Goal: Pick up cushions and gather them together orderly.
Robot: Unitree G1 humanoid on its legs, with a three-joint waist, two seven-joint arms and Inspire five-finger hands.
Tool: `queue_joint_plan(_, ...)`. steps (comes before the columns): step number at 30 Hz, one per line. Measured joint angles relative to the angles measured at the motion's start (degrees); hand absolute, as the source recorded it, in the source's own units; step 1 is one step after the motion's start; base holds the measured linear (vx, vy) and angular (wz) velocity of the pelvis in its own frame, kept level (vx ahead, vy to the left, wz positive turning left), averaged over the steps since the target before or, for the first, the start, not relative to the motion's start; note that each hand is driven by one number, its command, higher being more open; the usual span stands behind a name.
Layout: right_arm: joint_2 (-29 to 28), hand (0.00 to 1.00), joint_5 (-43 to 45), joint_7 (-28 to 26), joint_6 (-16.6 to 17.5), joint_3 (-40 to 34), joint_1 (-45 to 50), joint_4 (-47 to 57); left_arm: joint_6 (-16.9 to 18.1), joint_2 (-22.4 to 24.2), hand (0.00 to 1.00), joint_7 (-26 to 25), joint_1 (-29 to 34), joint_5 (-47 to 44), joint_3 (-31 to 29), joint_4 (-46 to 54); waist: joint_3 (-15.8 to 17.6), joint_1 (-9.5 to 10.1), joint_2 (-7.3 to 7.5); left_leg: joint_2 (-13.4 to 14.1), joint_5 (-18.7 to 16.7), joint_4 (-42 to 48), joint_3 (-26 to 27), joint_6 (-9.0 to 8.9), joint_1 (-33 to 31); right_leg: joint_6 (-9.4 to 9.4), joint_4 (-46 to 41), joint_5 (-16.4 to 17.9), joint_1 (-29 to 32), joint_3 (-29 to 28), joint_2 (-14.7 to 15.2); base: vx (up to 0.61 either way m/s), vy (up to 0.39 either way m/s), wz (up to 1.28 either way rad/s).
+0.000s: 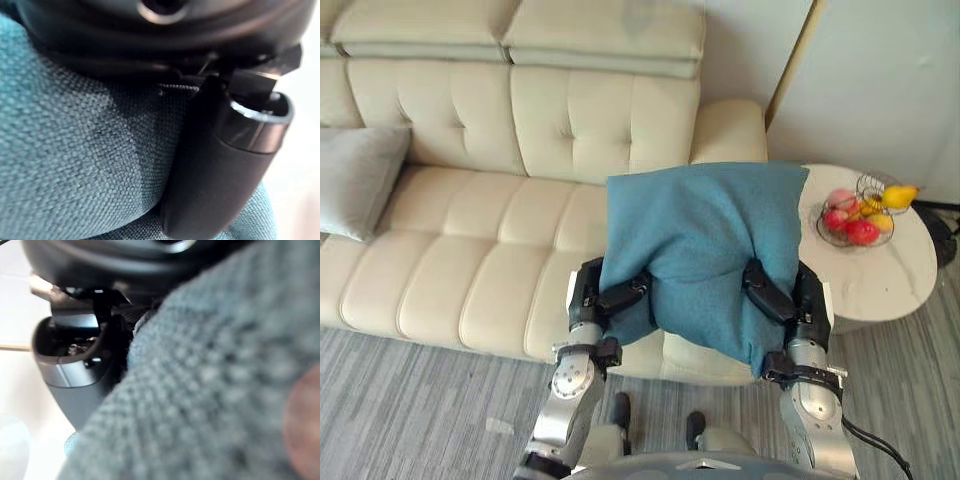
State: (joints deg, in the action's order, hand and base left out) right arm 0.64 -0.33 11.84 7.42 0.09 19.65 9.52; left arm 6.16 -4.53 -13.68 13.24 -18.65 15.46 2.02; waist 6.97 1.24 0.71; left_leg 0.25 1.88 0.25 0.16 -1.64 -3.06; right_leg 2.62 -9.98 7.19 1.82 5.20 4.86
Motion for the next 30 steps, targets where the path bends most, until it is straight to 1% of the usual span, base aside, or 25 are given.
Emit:
queue_joint_plan(3, -0.04, 0.0, -0.92, 1.25, -0.01, 0.68, 0.8, 0.29, 0.0, 0.18, 0.0, 0.24, 1.38, -1.02, 0.04, 0.72, -0.06, -0.14, 0.17, -0.58, -1.82, 5.01, -3.21, -0.56, -2.74, -0.05, 0.67, 0.1, -1.99, 3.29, 0.33, -0.09, -0.001, 0.55)
queue_joint_plan(5, -0.06, 0.0, -1.85, 2.49, -0.01, 1.27, 1.21, 0.98, 0.0, 0.5, 0.0, 0.25, 1.43, -1.09, 0.04, 0.89, -0.07, 0.09, 0.12, -0.24, -5.48, 12.01, -4.34, -1.14, -7.03, -0.25, -0.05, 0.67, -2.09, 5.96, 0.05, -0.12, -0.001, 0.66)
queue_joint_plan(6, -0.03, 0.0, -1.99, 2.86, -0.01, 1.31, 1.17, 1.07, 0.0, 0.5, 0.0, 0.24, 1.44, -1.1, 0.04, 0.91, -0.12, 0.14, 0.06, 0.88, -7.4, 14.79, -2.94, -1.12, -8.92, -0.28, -0.81, 1.02, -2.08, 7.43, -0.16, -0.14, -0.031, 0.83)
queue_joint_plan(7, 0.04, 0.0, -2.13, 3.49, 0.0, 1.33, 1.06, 1.16, 0.01, 0.57, 0.0, 0.24, 1.42, -1.09, 0.17, 1.09, -0.22, 0.05, 0.05, 3.48, -8.34, 17.05, 1.18, -1.4, -10.86, -0.27, -1.21, 1.1, -2.05, 9.59, -0.29, -0.11, -0.037, 0.78)
queue_joint_plan(9, 0.65, 0.0, -2.47, 4.03, -0.01, 1.27, -0.1, 0.84, 0.12, 0.57, 0.0, 0.2, 1.22, -1.13, 0.4, 1.11, -0.28, 0.1, 0.2, 5.69, -8.42, 18.65, 5.49, -1.19, -12.65, -0.3, -0.95, 1.04, -1.82, 11.51, 0.37, -0.06, 0.04, 0.67)
queue_joint_plan(10, 1.47, 0.0, -2.58, 4.4, -0.02, 1.11, -1.51, 0.05, 0.13, 0.46, 0.0, 0.17, 1.04, -1.18, 0.6, 1.09, -0.26, -0.09, 0.22, 6.94, -9.48, 21.91, 7.68, 0.54, -14.5, -0.23, -1.02, 0.97, -1.79, 12.92, 1.42, -0.04, 0.124, 0.56)
queue_joint_plan(12, 2.31, 0.0, -2.59, 4.93, -0.08, 1.0, -3.11, -1.5, 0.18, 0.14, 0.0, 0.12, 1.03, -1.64, 1.11, 1.08, -0.28, -0.13, 0.77, 8.62, -10.17, 25.96, 8.24, 1.53, -15.84, 0.17, -1.29, 0.74, -1.75, 13.48, 3.35, -0.01, 0.205, 0.29)
queue_joint_plan(13, 3.36, 0.0, -2.63, 5.19, -0.19, 0.94, -4.51, -2.76, 0.19, 0.09, 0.0, -0.01, 1.04, -2.19, 1.55, 0.99, -0.61, -0.16, 1.05, 11.65, -10.31, 26.84, 8.66, 1.06, -15.83, 1.89, -0.52, -0.28, -1.96, 13.47, 5.74, 0.0, 0.302, 0.14)
queue_joint_plan(14, 4.03, 0.0, -2.63, 5.34, -0.18, 0.9, -4.96, -3.0, 0.31, 0.23, 0.0, -0.01, 1.01, -2.19, 1.64, 0.99, -0.71, -0.4, 1.04, 12.85, -10.42, 26.22, 8.64, 0.56, -15.81, 2.84, -0.02, -0.84, -1.9, 13.51, 6.7, 0.01, 0.447, 0.18)
queue_joint_plan(15, 4.91, 0.0, -2.63, 5.57, -0.18, 0.68, -5.49, -3.35, 0.63, 0.5, 0.0, 0.0, 1.0, -2.18, 1.83, 0.99, -1.14, -0.84, 0.35, 14.51, -10.16, 24.7, 8.69, -0.23, -15.78, 4.37, 0.89, -1.74, -1.87, 13.72, 7.94, 0.04, 0.487, 0.32)
queue_joint_plan(16, 6.11, 0.0, -2.63, 6.02, -0.13, -0.19, -5.75, -3.97, 1.1, 0.58, 0.0, 0.01, 0.89, -2.24, 3.01, 0.99, -2.4, -1.67, -1.63, 16.84, -8.57, 21.78, 8.72, -1.53, -15.78, 6.9, 2.75, -3.19, -2.09, 14.7, 9.26, 0.1, 0.654, 0.52)
queue_joint_plan(17, 6.54, 0.0, -2.65, 6.04, -0.11, -1.56, -5.81, -5.32, 1.16, 0.4, 0.0, 0.07, 0.47, -2.26, 4.35, 0.73, -3.48, -2.28, -3.22, 17.46, -5.04, 21.1, 9.6, -8.67, -16.06, 9.29, 4.9, -4.46, -3.57, 15.62, 10.27, 0.13, 0.591, 0.59)
queue_joint_plan(18, 5.59, 0.0, -2.6, 6.11, -0.34, -2.2, -6.18, -7.04, 1.16, -0.2, 0.0, 0.15, -0.38, -2.25, 4.59, -0.01, -3.14, -2.47, -1.51, 15.09, -5.82, 22.39, 9.7, -7.24, -16.06, 9.64, 5.85, -5.46, -4.56, 15.7, 12.56, 0.16, 0.601, 0.52)
queue_joint_plan(19, 3.83, 0.0, -2.6, 5.93, -1.06, -2.37, -6.3, -8.97, 1.16, -0.98, 0.0, 0.09, -0.63, -2.25, 4.48, -0.55, -3.47, -2.56, 0.26, 12.68, -7.4, 24.39, 9.96, -5.57, -16.69, 8.97, 6.63, -7.75, -5.08, 15.66, 14.83, 0.16, 0.561, 0.41)
queue_joint_plan(20, 2.47, 0.0, -2.68, 5.84, -1.44, -2.3, -6.31, -10.19, 1.17, -1.9, 0.0, 0.0, -0.68, -2.25, 4.3, -0.94, -3.75, -2.49, 0.77, 11.63, -10.27, 28.85, 9.7, -3.81, -18.78, 9.3, 6.16, -10.22, -4.94, 15.09, 16.17, 0.19, 0.65, 0.26)
queue_joint_plan(21, 2.04, 0.0, -2.89, 5.69, -1.56, -2.17, -6.48, -10.61, 1.22, -2.35, 0.0, -0.05, -0.68, -2.27, 4.16, -1.27, -3.75, -2.27, 0.77, 11.42, -11.65, 30.8, 9.75, -3.18, -19.53, 9.45, 5.31, -10.81, -4.61, 14.61, 16.7, 0.15, 0.528, 0.02)
queue_joint_plan(22, 1.43, 0.0, -2.97, 5.33, -1.87, -1.56, -6.97, -11.76, 1.22, -3.51, 0.0, -0.12, -0.67, -2.82, 3.71, -2.08, -3.61, -1.3, 1.0, 11.06, -14.58, 34.01, 10.63, -1.94, -19.9, 9.39, 2.07, -11.47, -2.91, 12.86, 18.17, 0.12, 0.507, -0.28)
queue_joint_plan(23, 1.39, 0.0, -2.98, 4.84, -2.06, -0.81, -7.7, -12.99, 1.22, -4.4, 0.0, -0.23, -0.64, -3.41, 3.23, -2.79, -3.56, -0.89, 1.23, 10.66, -16.14, 35.09, 11.87, -0.91, -19.48, 8.08, -1.32, -12.42, -0.86, 10.87, 19.49, 0.08, 0.444, -0.4)
queue_joint_plan(24, 1.38, 0.0, -2.99, 4.6, -2.14, -0.38, -8.33, -13.9, 1.22, -4.93, 0.0, -0.24, -0.62, -3.41, 2.84, -3.14, -3.53, -0.74, 1.19, 10.2, -16.87, 34.95, 12.9, -0.05, -18.96, 5.52, -4.51, -14.11, 1.56, 9.44, 20.4, 0.09, 0.455, -0.47)
queue_joint_plan(25, 1.26, 0.0, -2.98, 4.5, -2.17, 0.12, -9.29, -15.09, 1.23, -5.19, 0.0, -0.23, -0.59, -3.4, 2.06, -3.15, -2.93, -0.62, 1.07, 9.96, -17.45, 33.99, 14.02, 0.96, -17.87, 2.38, -10.17, -12.85, 5.18, 7.64, 20.69, 0.06, 0.367, -0.37)
queue_joint_plan(26, 0.9, 0.0, -2.97, 4.21, -2.17, 0.24, -9.72, -15.74, 1.23, -5.22, 0.0, -0.24, -0.59, -3.4, 1.59, -3.25, -2.16, -0.99, 1.21, 9.42, -17.72, 32.51, 14.44, 2.03, -16.28, 1.0, -17.08, -7.01, 8.06, 5.15, 18.48, 0.03, 0.249, -0.25)
queue_joint_plan(27, 0.82, 0.0, -2.96, 4.16, -2.17, 0.22, -9.71, -15.83, 1.22, -5.22, 0.0, -0.24, -0.59, -3.4, 1.6, -3.37, -1.95, -1.1, 1.22, 9.23, -17.64, 31.95, 14.49, 2.29, -15.78, 1.36, -18.73, -5.2, 8.61, 4.14, 17.31, 0.04, 0.199, -0.05)
queue_joint_plan(28, 0.73, 0.0, -2.95, 3.72, -2.19, -0.12, -9.66, -16.2, 1.21, -5.19, 0.0, -0.21, -0.47, -3.39, 1.66, -3.7, -1.12, -1.72, 1.23, 8.24, -17.19, 29.1, 15.0, 3.03, -12.74, 3.55, -23.08, 1.3, 10.34, 0.69, 11.13, 0.07, 0.144, -0.02)
queue_joint_plan(29, 0.93, 0.0, -2.94, 3.49, -2.17, -0.15, -9.69, -16.21, 1.22, -5.16, 0.0, -0.02, -0.48, -3.35, 1.8, -3.72, -0.98, -2.01, 1.43, 7.39, -16.86, 27.07, 16.17, 3.35, -10.79, 3.75, -23.14, 3.86, 11.67, 1.16, 7.07, 0.1, 0.125, -0.14)
queue_joint_plan(30, 1.15, 0.0, -2.94, 3.44, -2.16, -0.1, -10.02, -16.21, 1.3, -5.12, 0.0, 0.06, -0.5, -3.35, 1.8, -3.71, -0.93, -1.95, 1.72, 6.66, -16.74, 25.72, 17.2, 3.4, -9.63, 2.81, -22.2, 4.57, 12.7, 2.82, 5.46, 0.14, 0.091, -0.3)
